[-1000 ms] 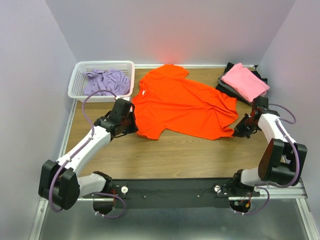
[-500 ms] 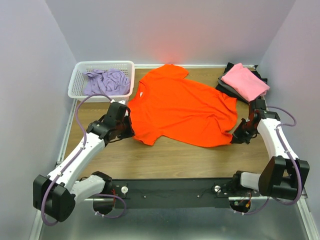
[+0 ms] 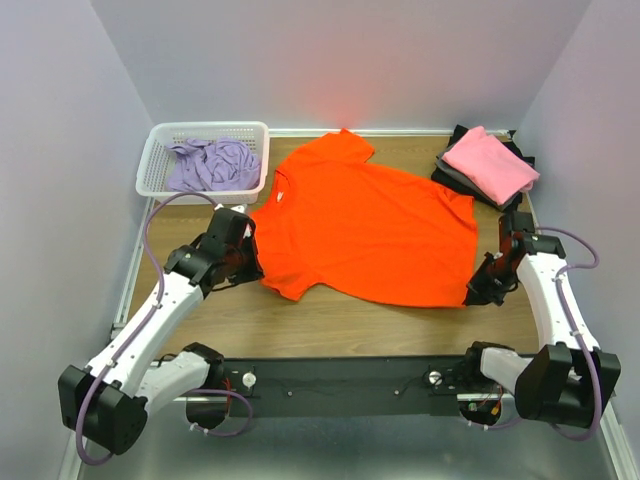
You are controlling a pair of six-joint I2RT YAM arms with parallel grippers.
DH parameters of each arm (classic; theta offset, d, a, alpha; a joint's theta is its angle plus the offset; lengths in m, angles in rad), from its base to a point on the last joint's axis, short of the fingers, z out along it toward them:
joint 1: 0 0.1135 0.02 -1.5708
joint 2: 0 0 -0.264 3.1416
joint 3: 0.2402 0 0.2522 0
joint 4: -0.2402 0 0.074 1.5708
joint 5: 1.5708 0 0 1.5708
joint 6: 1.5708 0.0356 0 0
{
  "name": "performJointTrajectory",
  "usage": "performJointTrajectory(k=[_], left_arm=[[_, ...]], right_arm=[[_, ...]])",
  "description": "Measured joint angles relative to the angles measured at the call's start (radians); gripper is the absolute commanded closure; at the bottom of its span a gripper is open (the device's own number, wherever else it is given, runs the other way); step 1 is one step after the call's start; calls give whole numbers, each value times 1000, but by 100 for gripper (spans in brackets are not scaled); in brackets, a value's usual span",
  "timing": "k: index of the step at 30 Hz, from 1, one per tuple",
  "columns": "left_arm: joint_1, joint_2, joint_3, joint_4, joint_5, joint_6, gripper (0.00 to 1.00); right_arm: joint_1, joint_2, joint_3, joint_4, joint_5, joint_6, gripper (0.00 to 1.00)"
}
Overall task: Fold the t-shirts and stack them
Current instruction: Flatten the tshirt out, then fold the tshirt
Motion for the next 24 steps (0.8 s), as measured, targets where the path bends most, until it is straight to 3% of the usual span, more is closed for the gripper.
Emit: performJointTrajectory(k=[8, 17, 24], left_arm=[[27, 15, 32, 20, 4, -1, 100], [86, 173, 75, 125, 44, 42, 100], [102, 339, 212, 190, 65, 99, 100]], right_arm=[[0, 25, -10, -4, 0, 0, 99], [0, 163, 31, 71, -6, 16, 99], [0, 319, 119, 182, -28, 39, 98]])
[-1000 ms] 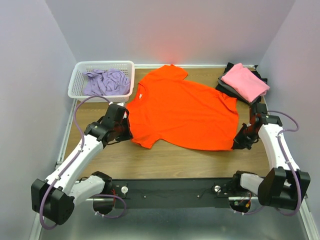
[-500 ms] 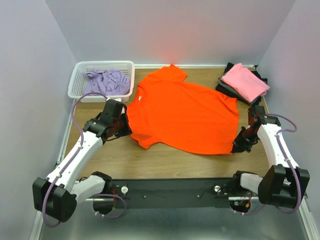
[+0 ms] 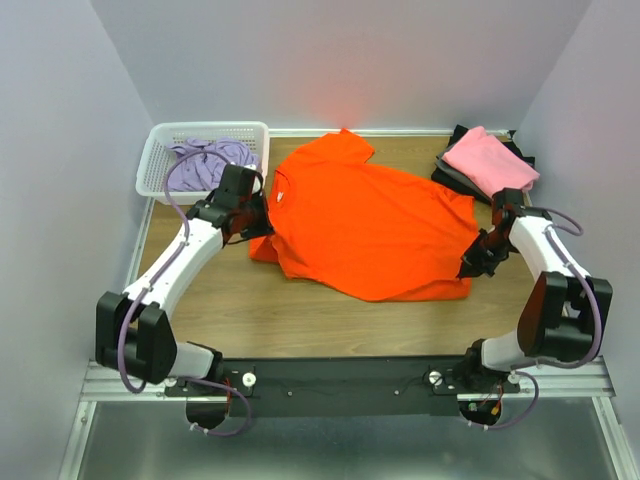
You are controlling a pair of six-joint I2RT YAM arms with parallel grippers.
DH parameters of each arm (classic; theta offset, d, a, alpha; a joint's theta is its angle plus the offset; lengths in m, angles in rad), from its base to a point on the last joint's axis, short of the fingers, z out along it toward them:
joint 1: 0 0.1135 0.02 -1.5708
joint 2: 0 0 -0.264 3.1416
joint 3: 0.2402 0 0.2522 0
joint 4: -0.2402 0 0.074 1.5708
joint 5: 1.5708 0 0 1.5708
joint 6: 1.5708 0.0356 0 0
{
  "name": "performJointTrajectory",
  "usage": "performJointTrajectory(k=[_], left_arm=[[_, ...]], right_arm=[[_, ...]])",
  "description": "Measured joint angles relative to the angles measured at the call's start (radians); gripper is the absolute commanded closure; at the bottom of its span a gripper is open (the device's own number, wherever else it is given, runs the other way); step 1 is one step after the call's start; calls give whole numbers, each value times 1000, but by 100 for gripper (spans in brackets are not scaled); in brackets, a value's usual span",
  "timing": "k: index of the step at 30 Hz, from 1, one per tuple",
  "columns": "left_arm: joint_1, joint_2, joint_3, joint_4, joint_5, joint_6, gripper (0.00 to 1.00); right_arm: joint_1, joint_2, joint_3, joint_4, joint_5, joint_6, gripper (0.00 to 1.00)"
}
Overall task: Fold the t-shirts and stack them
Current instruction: Fold the tshirt
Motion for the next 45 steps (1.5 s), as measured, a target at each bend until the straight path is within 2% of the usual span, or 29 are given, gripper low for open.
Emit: performJointTrajectory(k=[12, 30, 45], left_arm=[[23, 302, 284, 45, 45, 86, 100], [58, 510, 534, 6, 98, 156, 100], [61, 607, 685, -13, 132, 166, 100]], right_arm=[[0, 116, 52, 64, 2, 5, 99], [-61, 141, 93, 100, 56, 32, 98], [-98, 198, 130, 123, 80, 31, 99]])
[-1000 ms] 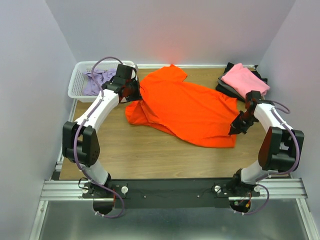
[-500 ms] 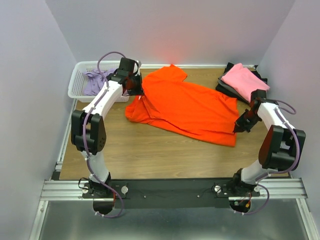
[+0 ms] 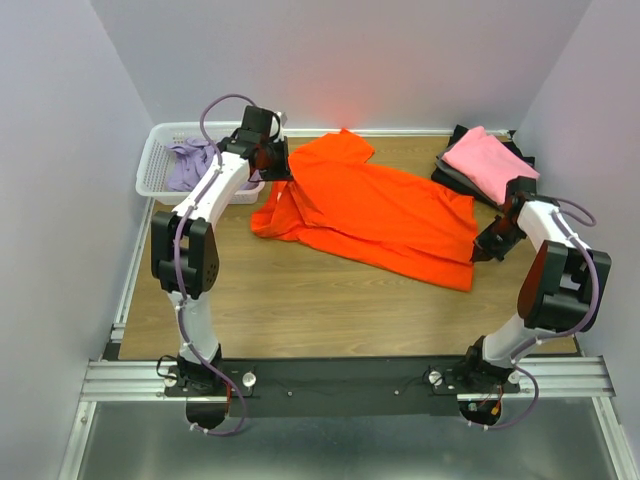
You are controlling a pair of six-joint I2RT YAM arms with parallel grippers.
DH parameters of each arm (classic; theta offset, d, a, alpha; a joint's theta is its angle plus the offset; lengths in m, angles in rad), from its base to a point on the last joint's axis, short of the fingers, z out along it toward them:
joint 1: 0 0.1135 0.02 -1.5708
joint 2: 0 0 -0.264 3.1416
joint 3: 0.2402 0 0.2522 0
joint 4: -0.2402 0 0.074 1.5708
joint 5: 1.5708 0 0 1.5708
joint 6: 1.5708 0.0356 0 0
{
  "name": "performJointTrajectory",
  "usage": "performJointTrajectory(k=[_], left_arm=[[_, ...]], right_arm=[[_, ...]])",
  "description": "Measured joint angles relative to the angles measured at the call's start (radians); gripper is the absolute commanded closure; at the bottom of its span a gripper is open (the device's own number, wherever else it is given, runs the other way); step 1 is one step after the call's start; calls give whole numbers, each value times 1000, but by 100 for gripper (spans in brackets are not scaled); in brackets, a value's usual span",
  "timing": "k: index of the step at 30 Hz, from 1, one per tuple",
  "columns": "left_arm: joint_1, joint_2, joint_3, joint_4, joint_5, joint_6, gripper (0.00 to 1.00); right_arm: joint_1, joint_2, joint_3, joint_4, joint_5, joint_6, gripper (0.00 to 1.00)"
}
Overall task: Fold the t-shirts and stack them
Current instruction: Fold the tshirt
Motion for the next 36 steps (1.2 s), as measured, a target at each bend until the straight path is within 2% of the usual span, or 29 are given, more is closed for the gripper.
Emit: performJointTrajectory(k=[23, 36], left_arm=[[3, 117, 117, -32, 11, 8, 100], [30, 122, 155, -47, 11, 8, 100]], right_arm=[[-12, 105, 56, 29, 8, -1, 99], [-13, 109, 56, 36, 21, 0, 99]])
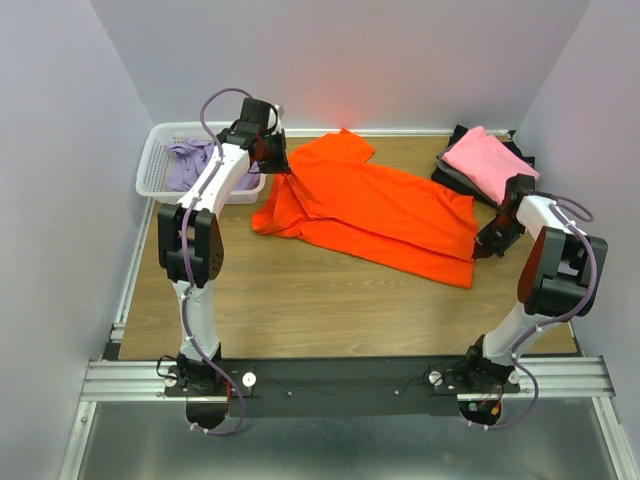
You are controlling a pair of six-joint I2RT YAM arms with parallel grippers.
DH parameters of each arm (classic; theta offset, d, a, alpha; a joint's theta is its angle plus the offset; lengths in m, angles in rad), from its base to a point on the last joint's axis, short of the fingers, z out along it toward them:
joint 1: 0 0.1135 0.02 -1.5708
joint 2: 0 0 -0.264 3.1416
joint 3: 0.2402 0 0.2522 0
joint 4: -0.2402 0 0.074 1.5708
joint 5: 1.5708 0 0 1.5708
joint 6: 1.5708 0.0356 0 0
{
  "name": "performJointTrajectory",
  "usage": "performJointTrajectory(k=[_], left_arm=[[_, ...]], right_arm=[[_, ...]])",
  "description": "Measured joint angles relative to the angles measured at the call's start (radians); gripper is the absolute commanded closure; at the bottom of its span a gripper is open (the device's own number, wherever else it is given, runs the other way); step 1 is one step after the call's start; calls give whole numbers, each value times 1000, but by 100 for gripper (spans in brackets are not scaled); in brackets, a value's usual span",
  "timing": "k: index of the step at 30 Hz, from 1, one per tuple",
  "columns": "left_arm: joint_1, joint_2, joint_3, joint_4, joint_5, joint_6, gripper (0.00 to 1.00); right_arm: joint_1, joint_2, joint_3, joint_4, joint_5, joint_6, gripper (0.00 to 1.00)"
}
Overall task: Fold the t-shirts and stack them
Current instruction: Fold the tshirt
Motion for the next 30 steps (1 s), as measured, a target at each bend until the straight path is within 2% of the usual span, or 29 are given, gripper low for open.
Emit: performJointTrajectory(k=[13, 15, 16, 17, 18, 19, 20, 22, 26, 30], left_arm=[[2, 68, 53, -3, 11, 0, 100], [2, 84, 79, -2, 13, 0, 100], [2, 95, 95, -3, 15, 0, 94], [3, 104, 110, -3, 17, 0, 84], [3, 115, 126, -2, 19, -2, 70], [3, 123, 138, -4, 19, 0, 44], [4, 133, 154, -5, 20, 3, 36], [6, 147, 180, -6, 24, -3, 24], [9, 156, 208, -4, 36, -4, 22], [8, 156, 208, 4, 52, -2, 22]], right_arm=[[-2, 31, 29, 8, 14, 0, 98], [-2, 39, 40, 11, 13, 1, 94], [-2, 45, 49, 13, 13, 1, 88], [-2, 51, 57, 16, 13, 2, 74], [-2, 58, 65, 18, 13, -1, 64], [-2, 64, 74, 20, 13, -4, 54], [-2, 73, 86, 24, 11, -5, 44], [-3, 83, 105, 33, 6, -18, 38], [-4, 77, 114, 47, 1, -51, 27], [-4, 27, 67, 66, -2, -76, 25]])
